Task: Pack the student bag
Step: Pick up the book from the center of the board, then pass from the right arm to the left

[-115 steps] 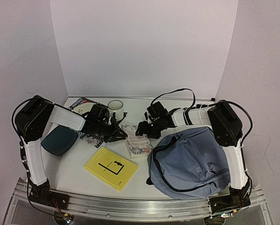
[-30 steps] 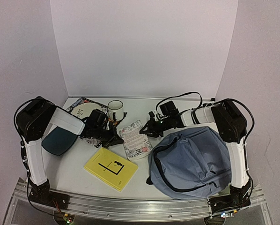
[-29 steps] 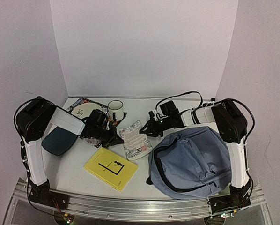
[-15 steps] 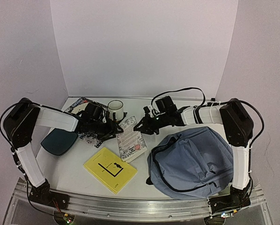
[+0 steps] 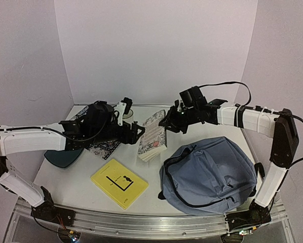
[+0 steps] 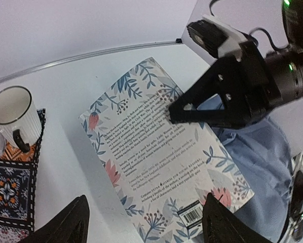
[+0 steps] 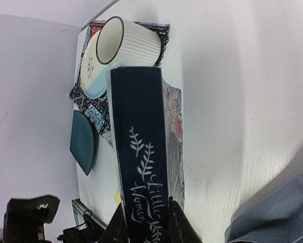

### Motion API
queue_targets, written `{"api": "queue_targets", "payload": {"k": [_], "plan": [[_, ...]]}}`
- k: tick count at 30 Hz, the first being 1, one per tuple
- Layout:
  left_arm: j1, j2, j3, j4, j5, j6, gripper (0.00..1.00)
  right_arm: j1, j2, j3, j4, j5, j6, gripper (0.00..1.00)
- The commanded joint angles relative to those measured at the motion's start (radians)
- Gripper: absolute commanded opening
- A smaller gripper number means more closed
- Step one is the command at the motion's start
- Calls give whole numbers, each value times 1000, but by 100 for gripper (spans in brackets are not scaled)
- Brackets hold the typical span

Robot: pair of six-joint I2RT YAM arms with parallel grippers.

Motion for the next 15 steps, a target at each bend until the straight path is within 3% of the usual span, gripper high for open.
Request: {"api": "queue_targets", "payload": {"k": [1,7,15], "plan": [[-93,-42,10,29,-159,236,79,11,-83,39,-79,111,94,0],[-231,-103,-104,226,-205,467,83,35,-136,37,-136,215,170,0],[-303,-41,-178,407,-252,674,96,71,-185,45,-143,281,257,0]]}}
